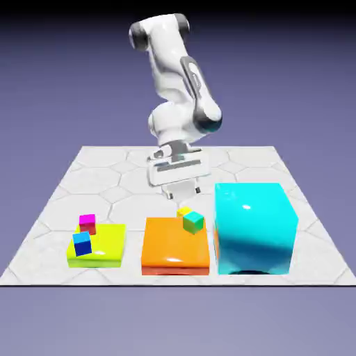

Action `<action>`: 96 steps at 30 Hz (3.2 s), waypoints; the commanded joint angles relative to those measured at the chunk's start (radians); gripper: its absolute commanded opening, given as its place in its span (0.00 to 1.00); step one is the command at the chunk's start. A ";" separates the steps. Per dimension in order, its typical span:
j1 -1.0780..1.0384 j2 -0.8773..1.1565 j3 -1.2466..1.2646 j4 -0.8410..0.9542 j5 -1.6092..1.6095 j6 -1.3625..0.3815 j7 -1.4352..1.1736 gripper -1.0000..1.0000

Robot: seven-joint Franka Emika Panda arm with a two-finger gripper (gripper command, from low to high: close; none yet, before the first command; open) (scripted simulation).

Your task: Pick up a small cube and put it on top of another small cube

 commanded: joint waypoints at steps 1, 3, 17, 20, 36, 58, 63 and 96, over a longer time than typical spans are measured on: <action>0.023 0.005 -0.017 -0.003 0.037 0.005 -0.044 0.50; 0.067 0.016 -0.050 -0.010 0.112 0.015 -0.131 0.50; 0.382 0.091 -0.286 -0.057 0.637 0.084 -0.739 0.50; 0.450 0.107 -0.337 -0.067 0.749 0.098 -0.870 0.50; 0.650 0.401 -0.414 -0.077 1.051 -0.098 -1.111 0.50; 0.646 0.368 -0.421 -0.079 1.049 -0.067 -1.123 0.00; 0.626 0.187 -0.457 -0.090 1.038 0.100 -1.188 0.00; -0.015 0.081 0.001 0.093 -0.196 -0.285 -0.539 0.00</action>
